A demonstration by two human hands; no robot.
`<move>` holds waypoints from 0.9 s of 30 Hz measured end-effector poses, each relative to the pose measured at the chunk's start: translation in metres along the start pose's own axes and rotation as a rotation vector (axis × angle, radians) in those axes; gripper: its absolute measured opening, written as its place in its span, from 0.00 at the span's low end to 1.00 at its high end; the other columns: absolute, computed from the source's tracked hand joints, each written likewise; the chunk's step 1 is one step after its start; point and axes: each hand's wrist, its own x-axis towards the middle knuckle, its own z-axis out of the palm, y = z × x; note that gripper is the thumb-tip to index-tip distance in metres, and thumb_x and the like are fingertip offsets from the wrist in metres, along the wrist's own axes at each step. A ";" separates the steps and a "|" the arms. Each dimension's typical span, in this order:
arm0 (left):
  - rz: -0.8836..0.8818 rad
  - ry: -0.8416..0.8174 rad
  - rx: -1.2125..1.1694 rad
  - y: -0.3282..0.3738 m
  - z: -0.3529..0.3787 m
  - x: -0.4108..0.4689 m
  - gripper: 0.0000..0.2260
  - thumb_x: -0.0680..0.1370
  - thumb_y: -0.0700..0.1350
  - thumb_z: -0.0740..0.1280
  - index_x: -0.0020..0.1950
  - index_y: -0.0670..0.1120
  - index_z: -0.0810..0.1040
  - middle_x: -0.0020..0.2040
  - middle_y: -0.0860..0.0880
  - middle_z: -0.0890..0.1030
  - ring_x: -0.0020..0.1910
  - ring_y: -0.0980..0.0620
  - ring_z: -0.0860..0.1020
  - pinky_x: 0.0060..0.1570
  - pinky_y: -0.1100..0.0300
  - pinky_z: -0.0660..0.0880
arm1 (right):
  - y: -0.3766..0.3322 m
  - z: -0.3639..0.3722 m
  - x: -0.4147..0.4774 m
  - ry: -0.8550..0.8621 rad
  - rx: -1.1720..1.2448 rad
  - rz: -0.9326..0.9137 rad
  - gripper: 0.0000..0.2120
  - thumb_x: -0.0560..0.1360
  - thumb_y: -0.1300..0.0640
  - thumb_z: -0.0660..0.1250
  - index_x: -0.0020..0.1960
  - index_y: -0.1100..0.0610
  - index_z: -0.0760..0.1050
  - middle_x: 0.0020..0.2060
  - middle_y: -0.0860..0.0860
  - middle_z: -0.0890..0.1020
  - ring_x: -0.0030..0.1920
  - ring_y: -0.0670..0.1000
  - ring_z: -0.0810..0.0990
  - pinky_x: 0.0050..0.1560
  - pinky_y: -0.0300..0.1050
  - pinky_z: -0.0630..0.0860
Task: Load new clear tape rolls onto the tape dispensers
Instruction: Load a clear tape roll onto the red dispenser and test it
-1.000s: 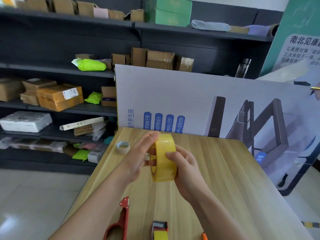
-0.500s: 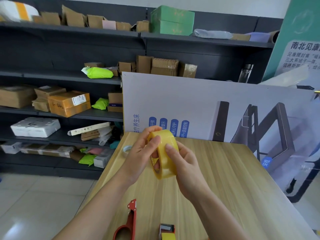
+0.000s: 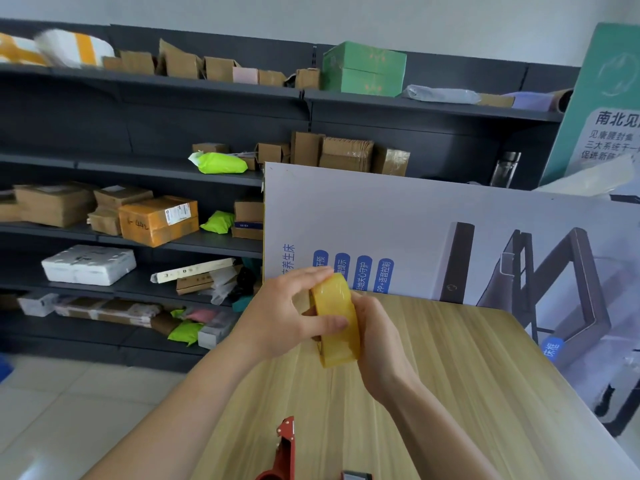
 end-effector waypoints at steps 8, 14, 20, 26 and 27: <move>-0.022 -0.107 0.057 -0.012 -0.015 0.006 0.29 0.70 0.56 0.73 0.70 0.55 0.71 0.69 0.60 0.72 0.69 0.63 0.67 0.70 0.57 0.65 | 0.002 0.006 0.002 -0.110 -0.099 -0.086 0.16 0.69 0.51 0.57 0.52 0.48 0.79 0.42 0.48 0.84 0.41 0.51 0.85 0.50 0.52 0.79; 0.154 0.000 0.285 -0.017 -0.004 0.005 0.22 0.75 0.58 0.64 0.67 0.51 0.75 0.66 0.57 0.76 0.66 0.63 0.71 0.65 0.70 0.64 | 0.004 0.006 0.002 -0.138 -0.145 -0.060 0.20 0.64 0.57 0.62 0.56 0.55 0.76 0.40 0.48 0.84 0.42 0.51 0.83 0.43 0.42 0.79; 0.229 0.065 0.303 -0.023 0.003 0.005 0.21 0.77 0.58 0.57 0.61 0.50 0.80 0.58 0.55 0.82 0.59 0.60 0.78 0.58 0.72 0.67 | 0.010 0.008 0.000 -0.134 -0.168 -0.039 0.23 0.63 0.57 0.62 0.58 0.55 0.75 0.40 0.48 0.84 0.39 0.47 0.83 0.39 0.38 0.77; 0.259 0.070 0.136 -0.030 0.000 0.006 0.16 0.75 0.55 0.63 0.57 0.49 0.82 0.60 0.56 0.80 0.61 0.61 0.75 0.61 0.65 0.71 | 0.004 0.003 0.006 -0.137 -0.142 -0.049 0.25 0.63 0.58 0.62 0.60 0.57 0.75 0.46 0.54 0.83 0.43 0.50 0.83 0.41 0.38 0.78; 0.283 0.095 0.140 -0.031 0.001 0.005 0.15 0.74 0.56 0.65 0.53 0.49 0.83 0.56 0.57 0.81 0.58 0.61 0.75 0.59 0.64 0.72 | 0.004 0.003 0.007 -0.139 -0.142 -0.049 0.24 0.63 0.59 0.62 0.60 0.56 0.75 0.45 0.53 0.83 0.43 0.50 0.82 0.40 0.37 0.78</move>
